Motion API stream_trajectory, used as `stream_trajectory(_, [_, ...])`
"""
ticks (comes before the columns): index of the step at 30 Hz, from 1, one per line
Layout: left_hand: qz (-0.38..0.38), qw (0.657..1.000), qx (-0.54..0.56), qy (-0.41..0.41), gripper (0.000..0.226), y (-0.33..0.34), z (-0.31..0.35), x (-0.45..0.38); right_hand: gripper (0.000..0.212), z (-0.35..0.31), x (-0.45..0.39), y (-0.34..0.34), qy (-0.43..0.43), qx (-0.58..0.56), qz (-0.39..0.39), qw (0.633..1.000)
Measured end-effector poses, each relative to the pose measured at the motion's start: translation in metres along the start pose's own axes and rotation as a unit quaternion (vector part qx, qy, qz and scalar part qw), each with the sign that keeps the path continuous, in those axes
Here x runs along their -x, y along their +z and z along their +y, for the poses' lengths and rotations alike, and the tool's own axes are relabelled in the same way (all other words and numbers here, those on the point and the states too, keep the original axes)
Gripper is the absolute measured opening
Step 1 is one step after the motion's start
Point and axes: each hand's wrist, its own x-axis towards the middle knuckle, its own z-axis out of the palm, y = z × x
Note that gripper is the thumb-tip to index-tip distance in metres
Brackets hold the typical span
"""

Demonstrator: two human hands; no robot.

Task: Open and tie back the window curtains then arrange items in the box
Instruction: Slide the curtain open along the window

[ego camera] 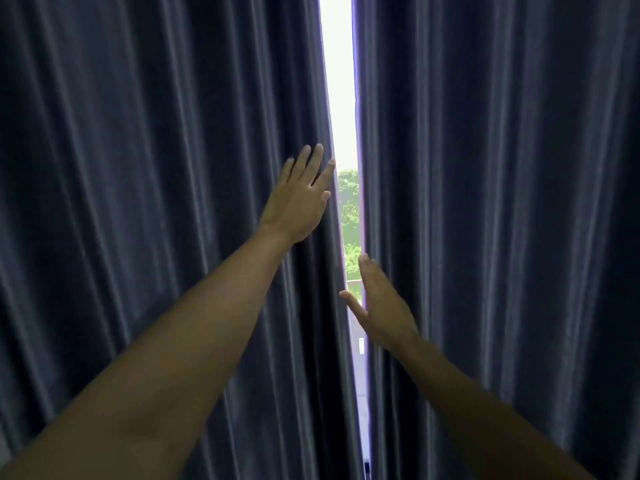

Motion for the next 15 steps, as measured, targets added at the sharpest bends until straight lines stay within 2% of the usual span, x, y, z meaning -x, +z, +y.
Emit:
stream_trajectory(6, [0.023, 0.997, -0.051, 0.058, 0.051, 0.010, 0.000, -0.049, 0.082, -0.009, -0.030, 0.029, 0.017, -0.116, 0.038, 0.992])
stream_trajectory(9, [0.037, 0.993, -0.107, 0.040, 0.059, 0.030, -0.002, -0.064, 0.094, 0.006, -0.054, 0.046, 0.038, -0.201, 0.056, 0.977])
stream_trajectory(12, [0.045, 0.988, -0.143, 0.027, 0.056, 0.052, -0.004, -0.082, 0.101, 0.016, -0.076, 0.065, 0.013, -0.254, 0.044, 0.966])
stream_trajectory(15, [0.041, 0.980, -0.193, 0.010, 0.055, 0.072, -0.014, -0.094, 0.095, 0.025, -0.095, 0.090, -0.034, -0.255, 0.042, 0.965])
